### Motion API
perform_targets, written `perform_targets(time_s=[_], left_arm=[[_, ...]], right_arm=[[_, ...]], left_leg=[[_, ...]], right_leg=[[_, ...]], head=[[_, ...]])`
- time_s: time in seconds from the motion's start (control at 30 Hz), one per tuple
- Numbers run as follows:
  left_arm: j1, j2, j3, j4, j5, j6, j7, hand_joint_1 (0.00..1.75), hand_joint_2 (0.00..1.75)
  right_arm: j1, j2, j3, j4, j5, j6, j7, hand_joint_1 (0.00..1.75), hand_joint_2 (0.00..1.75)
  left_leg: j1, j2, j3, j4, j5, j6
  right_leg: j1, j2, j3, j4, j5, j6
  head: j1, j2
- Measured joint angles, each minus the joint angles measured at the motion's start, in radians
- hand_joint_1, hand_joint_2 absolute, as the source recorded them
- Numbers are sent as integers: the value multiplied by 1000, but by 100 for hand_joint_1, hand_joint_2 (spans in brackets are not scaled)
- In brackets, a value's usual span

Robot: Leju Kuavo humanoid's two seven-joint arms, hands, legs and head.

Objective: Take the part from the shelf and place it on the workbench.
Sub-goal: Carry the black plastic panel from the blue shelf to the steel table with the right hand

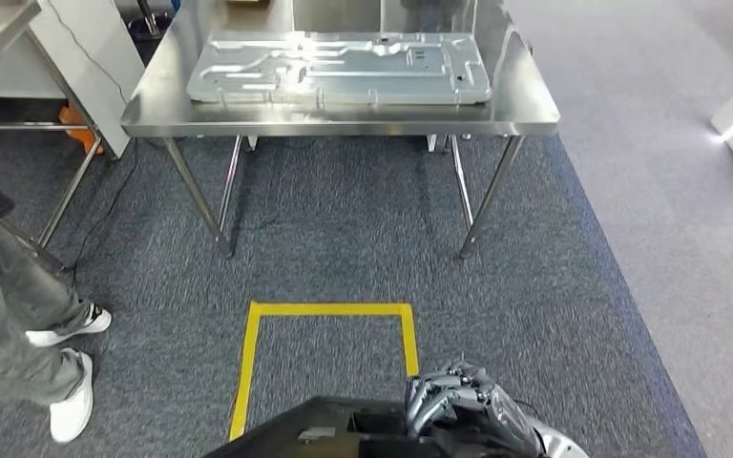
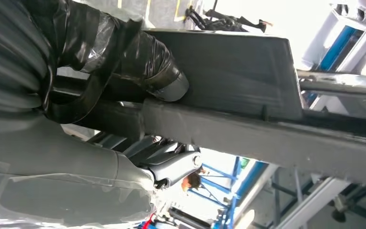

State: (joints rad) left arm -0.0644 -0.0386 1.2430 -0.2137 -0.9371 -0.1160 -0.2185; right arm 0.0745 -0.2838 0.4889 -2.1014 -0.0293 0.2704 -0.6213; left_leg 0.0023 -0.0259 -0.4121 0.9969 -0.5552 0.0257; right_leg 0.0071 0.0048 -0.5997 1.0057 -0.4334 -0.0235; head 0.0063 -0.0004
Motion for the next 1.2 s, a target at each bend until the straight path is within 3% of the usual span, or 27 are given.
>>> perform_targets(time_s=[0.07, 0.17, 0.23, 0.27, 0.33, 0.4, 0.5, 0.53, 0.6, 0.67, 0.73, 0.77, 0.8, 0.87, 0.9, 0.93, 1.0, 1.07, 1.13, 1.2], left_arm=[[-4, 1, 0, 0, -1, 0, -1, 0, 0], [-6, 0, 1, 0, -3, -1, -1, 0, 0], [-1, 0, 1, 0, -3, -1, -1, 0, 0], [1, 0, 2, 0, -3, -1, -1, 0, 0], [5, 0, 4, 0, -3, -1, -1, 0, 0], [7, 0, 6, 0, -3, -1, -1, 0, 0], [5, 0, 7, 0, -4, -1, -4, 0, 0], [4, 0, 7, 0, -4, -1, -4, 0, 0], [2, 0, 8, 0, -4, -1, -5, 0, 0], [2, 0, 8, 0, -4, -1, -5, 0, 0], [3, 0, 9, 0, -4, -1, -5, 0, 0], [4, 0, 9, 0, -4, -1, -6, 0, 0], [4, 0, 10, 0, -4, -1, -6, 0, 0], [4, -2, 11, 1, -3, -2, -7, 0, 0], [3, -3, 11, 1, -3, -3, -8, 0, 0], [2, -4, 12, 2, -3, -4, -9, 0, 0], [-1, -4, 13, 2, -2, -4, -13, 0, 0], [-3, -3, 14, 2, 0, -4, -14, 0, 0], [-5, -3, 15, 2, 3, -5, -15, 0, 0], [-3, -2, 16, 2, 4, -4, -15, 0, 0]], right_arm=[[-1, 1, -2, -2, 0, -3, -1, 175, 175], [-2, 2, -5, -2, -1, -3, -1, 175, 175], [-2, 2, -6, -2, -2, -3, -1, 175, 175], [-2, 2, -6, -2, -2, -3, -1, 175, 175], [-3, 2, -7, -1, -3, -3, -1, 175, 175], [-4, 2, -8, -1, -4, -3, 0, 175, 175], [-5, 2, -9, -3, -7, -3, 0, 175, 175], [-6, 2, -10, -4, -7, -3, 0, 175, 175], [-8, 2, -11, -5, -8, -3, 0, 175, 175], [-8, 2, -13, -5, -8, -3, 0, 175, 175], [-7, 3, -14, -4, -8, -3, 0, 175, 175], [-7, 3, -14, -4, -8, -3, 0, 175, 175], [-6, 3, -15, -4, -8, -4, 0, 175, 175], [-5, 3, -15, -4, -8, -4, 0, 175, 175], [-3, 3, -16, -4, -7, -4, 0, 175, 175], [-2, 3, -16, -6, -7, -6, -2, 175, 175], [-3, 4, -16, -13, 2, -15, -5, 175, 175], [-6, 4, -16, -22, 16, -30, -3, 175, 175], [-5, 4, -17, -27, 27, -39, 3, 175, 175], [-2, 3, -19, -29, 32, -44, 9, 175, 175]], left_leg=[[1, 8, -34, 79, -2, -7], [8, 16, -157, 237, -72, -20], [12, 18, -209, 252, -105, -27], [13, 19, -217, 219, -89, -30], [13, 23, -214, 112, 17, -29], [8, 27, -206, 44, 98, -15], [8, 24, -183, 23, 102, 10], [10, 22, -172, 16, 98, 17], [11, 21, -149, 9, 86, 28], [11, 20, -131, 8, 69, 33], [10, 17, -105, 8, 46, 31], [10, 15, -88, 7, 34, 30], [9, 13, -68, 5, 20, 28], [8, 9, -34, -2, -3, 23], [7, 7, -21, -10, -15, 18], [5, 5, -6, -14, -20, 13], [2, 5, 17, -11, -19, 2], [2, 10, 6, 43, -18, -6], [6, 15, -60, 153, -58, -14], [8, 18, -143, 246, -120, -22]], right_leg=[[-6, -2, 28, -11, -10, -8], [-9, -3, 53, -14, -36, -13], [-11, -2, 78, -14, -58, -9], [-12, -1, 94, -14, -71, -6], [-13, -3, 125, -13, -97, 2], [-12, -2, 146, -19, -117, 15], [-12, -1, 160, -8, -119, 35], [-12, -2, 151, 21, -115, 40], [-15, -3, 90, 123, -131, 49], [-15, -3, -2, 238, -182, 54], [-15, -3, -65, 271, -217, 53], [-14, -3, -77, 247, -204, 50], [-12, -3, -79, 199, -164, 45], [-2, -2, -75, 85, -38, 28], [3, 1, -72, 47, 6, 20], [6, 5, -68, 23, 29, 13], [3, 11, -41, 6, 24, 4], [-3, 9, -9, -4, 15, -7], [-3, 7, 12, -6, -2, -14], [-3, 9, 30, -6, -23, -15]], head=[[-1, 0], [-1, 0], [-1, 0], [-1, 0], [-1, 0], [-1, 0], [-1, 0], [-1, 0], [-1, 0], [-1, 0], [-1, 0], [-1, 0], [-1, 0], [-1, 0], [0, 0], [0, 0], [-1, 0], [-1, 0], [-2, 0], [-2, 0]])
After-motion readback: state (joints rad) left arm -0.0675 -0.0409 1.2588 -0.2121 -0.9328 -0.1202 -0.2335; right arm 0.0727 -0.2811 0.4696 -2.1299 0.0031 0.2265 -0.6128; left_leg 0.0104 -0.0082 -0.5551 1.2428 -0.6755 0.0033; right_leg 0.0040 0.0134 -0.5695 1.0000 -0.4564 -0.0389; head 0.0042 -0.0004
